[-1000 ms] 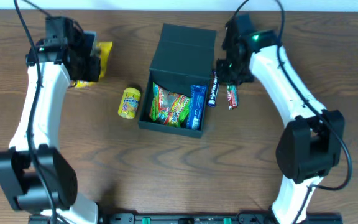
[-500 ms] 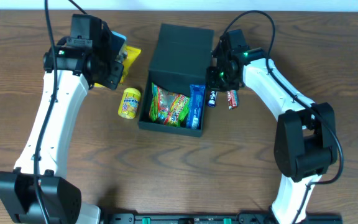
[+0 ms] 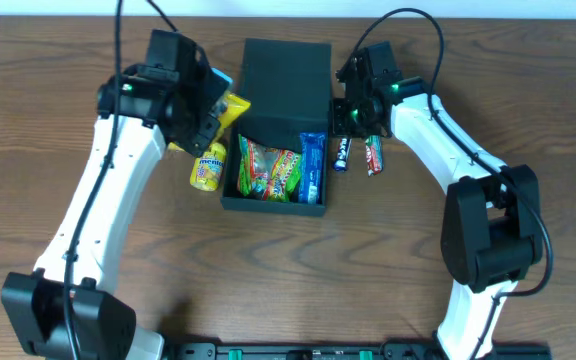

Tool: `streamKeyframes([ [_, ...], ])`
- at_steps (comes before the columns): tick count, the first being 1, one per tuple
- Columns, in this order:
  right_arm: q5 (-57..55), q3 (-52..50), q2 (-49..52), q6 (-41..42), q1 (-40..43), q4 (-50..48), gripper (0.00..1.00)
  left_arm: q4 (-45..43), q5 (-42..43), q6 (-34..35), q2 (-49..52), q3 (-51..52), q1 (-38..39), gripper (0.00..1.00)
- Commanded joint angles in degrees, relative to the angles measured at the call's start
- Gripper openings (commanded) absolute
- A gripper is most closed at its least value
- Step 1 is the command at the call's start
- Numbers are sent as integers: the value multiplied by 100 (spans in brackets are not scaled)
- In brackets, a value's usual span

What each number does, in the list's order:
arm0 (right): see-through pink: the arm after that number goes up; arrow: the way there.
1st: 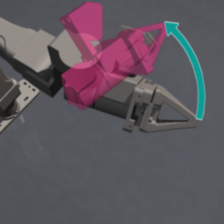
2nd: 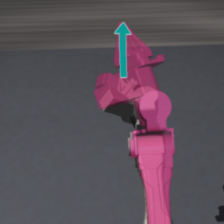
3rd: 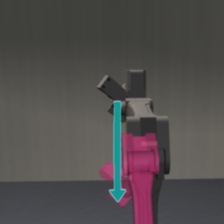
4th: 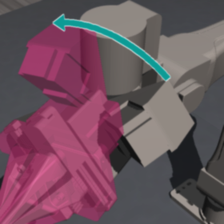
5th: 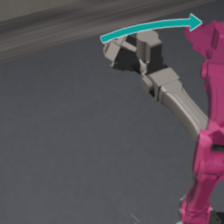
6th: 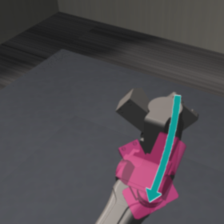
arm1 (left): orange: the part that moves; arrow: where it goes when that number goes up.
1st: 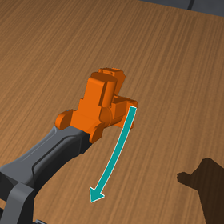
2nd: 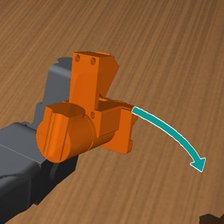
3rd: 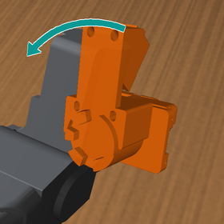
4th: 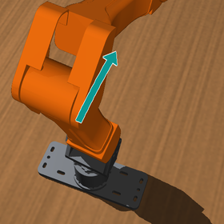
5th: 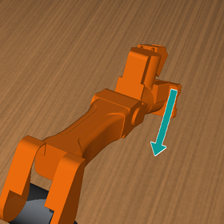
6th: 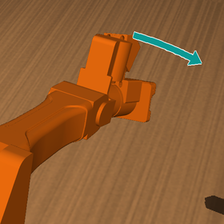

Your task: Pack container

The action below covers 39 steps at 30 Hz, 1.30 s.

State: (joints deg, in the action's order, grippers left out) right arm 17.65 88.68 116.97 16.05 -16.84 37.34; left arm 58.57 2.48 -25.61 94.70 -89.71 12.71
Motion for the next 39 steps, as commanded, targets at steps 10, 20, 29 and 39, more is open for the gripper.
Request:
streamKeyframes([
  [10,142,-4,26,-413,-90,-396,1,138,-400,-435,-31,-76,308,6],
  [20,-599,562,-927,-420,774,442,1,-365,-505,-1668,-31,599,1340,6],
  [29,-632,562,-1508,-439,1156,426,1,-1314,-647,-1812,-31,1591,1657,49],
  [39,-468,562,-1508,-481,1147,627,1,-2194,-1429,-476,-382,1373,1578,95],
])
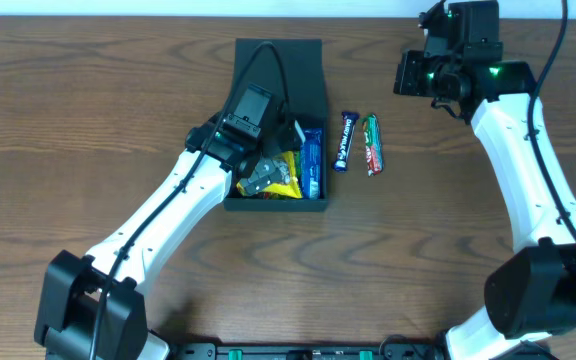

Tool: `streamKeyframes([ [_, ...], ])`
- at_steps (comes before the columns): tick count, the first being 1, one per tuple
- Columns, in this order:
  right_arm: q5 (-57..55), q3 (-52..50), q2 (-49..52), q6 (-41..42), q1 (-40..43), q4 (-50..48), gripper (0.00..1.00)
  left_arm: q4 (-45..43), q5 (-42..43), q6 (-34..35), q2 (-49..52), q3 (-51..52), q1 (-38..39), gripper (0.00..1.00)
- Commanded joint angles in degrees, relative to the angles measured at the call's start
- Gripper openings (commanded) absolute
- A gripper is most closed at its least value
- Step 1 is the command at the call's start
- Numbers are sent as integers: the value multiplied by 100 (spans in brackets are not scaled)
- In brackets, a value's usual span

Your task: Pack container

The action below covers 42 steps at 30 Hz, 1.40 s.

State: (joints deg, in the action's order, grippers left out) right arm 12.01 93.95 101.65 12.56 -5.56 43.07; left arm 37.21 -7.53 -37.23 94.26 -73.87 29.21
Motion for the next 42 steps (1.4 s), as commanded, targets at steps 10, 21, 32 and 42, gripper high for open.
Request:
streamKeyframes([
  [10,1401,26,48,-1250,-1445,345,1,-127,1460,2229,-1790,-391,-2109,95],
  [21,1480,-46,1296,-1432,-2966,299,1,402,2857,2721,-2006,-391,-3403,95],
  [32,1513,-42,2177,-1602,-3123,457,1,564,2859,2721,-2006,-391,-3403,95],
  [42,1451,1084,1541,-1784,-2817,1156,1,564,2857,2719,-2006,-391,-3403,95],
])
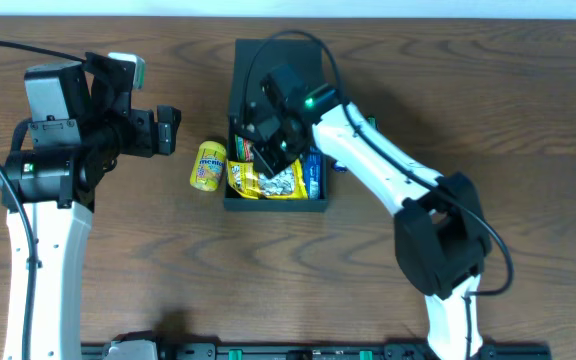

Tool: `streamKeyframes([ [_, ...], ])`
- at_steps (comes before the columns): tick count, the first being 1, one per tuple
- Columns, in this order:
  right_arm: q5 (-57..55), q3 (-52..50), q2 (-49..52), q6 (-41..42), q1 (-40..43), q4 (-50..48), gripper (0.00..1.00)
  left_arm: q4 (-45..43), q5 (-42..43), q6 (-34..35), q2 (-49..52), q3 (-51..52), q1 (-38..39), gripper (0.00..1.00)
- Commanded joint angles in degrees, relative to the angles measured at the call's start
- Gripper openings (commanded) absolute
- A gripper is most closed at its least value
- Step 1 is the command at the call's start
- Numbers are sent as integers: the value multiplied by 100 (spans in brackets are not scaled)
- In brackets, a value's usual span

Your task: Pack container

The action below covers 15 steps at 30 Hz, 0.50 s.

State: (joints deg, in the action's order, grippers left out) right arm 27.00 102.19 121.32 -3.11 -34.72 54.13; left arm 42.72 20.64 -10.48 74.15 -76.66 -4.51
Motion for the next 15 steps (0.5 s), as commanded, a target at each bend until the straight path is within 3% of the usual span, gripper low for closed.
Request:
streamKeyframes([
  [1,-199,258,-481,-219,118,92,1,13,39,44,4,-111,-31,95],
  [8,-98,-356,-389,-450,101,350,2,13,37,44,4,-111,-31,95],
  [15,59,-1484,-341,-422,11,-634,1,13,39,46,4,-111,-31,95],
])
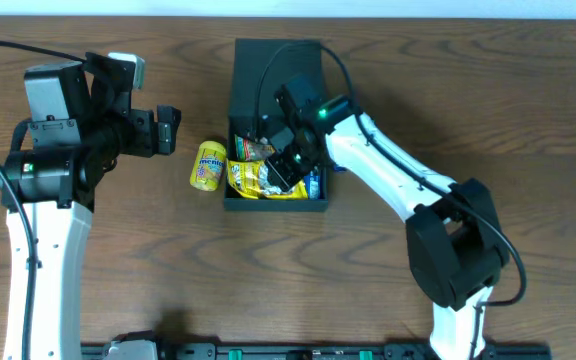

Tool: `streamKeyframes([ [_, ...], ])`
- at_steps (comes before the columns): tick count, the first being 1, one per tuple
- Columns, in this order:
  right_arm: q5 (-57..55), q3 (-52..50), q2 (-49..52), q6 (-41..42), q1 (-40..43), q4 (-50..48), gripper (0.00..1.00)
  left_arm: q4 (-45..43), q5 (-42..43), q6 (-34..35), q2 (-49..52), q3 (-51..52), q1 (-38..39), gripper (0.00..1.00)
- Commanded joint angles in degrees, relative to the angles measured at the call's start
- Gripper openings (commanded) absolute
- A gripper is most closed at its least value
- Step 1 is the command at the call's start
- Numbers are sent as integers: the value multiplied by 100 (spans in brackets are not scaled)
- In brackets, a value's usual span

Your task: Pack container

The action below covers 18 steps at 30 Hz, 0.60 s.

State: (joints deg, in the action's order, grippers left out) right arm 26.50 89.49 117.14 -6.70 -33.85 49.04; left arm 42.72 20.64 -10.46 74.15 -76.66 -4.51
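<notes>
The black container (pixel 277 66) stands at the table's middle with its lid flipped back. Inside lie a yellow snack bag (pixel 251 180) and a blue bar (pixel 315 184), mostly covered. My right gripper (pixel 288 166) reaches down into the container over the bag; the overhead view does not show how its jaws stand or whether it holds anything. A yellow Mentos roll (pixel 206 165) lies on the table just left of the container. My left gripper (pixel 167 131) hovers open and empty to the roll's upper left.
The right arm (pixel 388 180) stretches across the table right of the container and hides whatever lies under it there. The left arm (pixel 43 220) stands along the left side. A bit of blue wrapper (pixel 340 168) shows at the container's right wall.
My right gripper has shifted a little to the right and toward the front inside the container. The left arm, the Mentos roll and the yellow bag are where they were.
My left gripper first held the yellow bag at the container's left edge, while the right was by two bars lying right of it. Then the left was over the container with the bag, right arm withdrawn. Later the left stood back open, and the right reached into the container.
</notes>
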Motion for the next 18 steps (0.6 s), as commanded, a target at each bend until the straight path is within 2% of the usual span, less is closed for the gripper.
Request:
streamKeyframes([
  [1,96,-304,101,-48,-74,-267,1,15,39,44,4,-111,-31,95],
  [4,-39,-463,229,144,-72,-608,2,48,39,44,4,-111,-31,95],
  [9,-48,-450,380,151,-70,-612,1,166,39,44,4,-111,-31,95],
  [18,245,629,-111,-116,-63,186,1,293,42,44,4,-111,-31,95],
])
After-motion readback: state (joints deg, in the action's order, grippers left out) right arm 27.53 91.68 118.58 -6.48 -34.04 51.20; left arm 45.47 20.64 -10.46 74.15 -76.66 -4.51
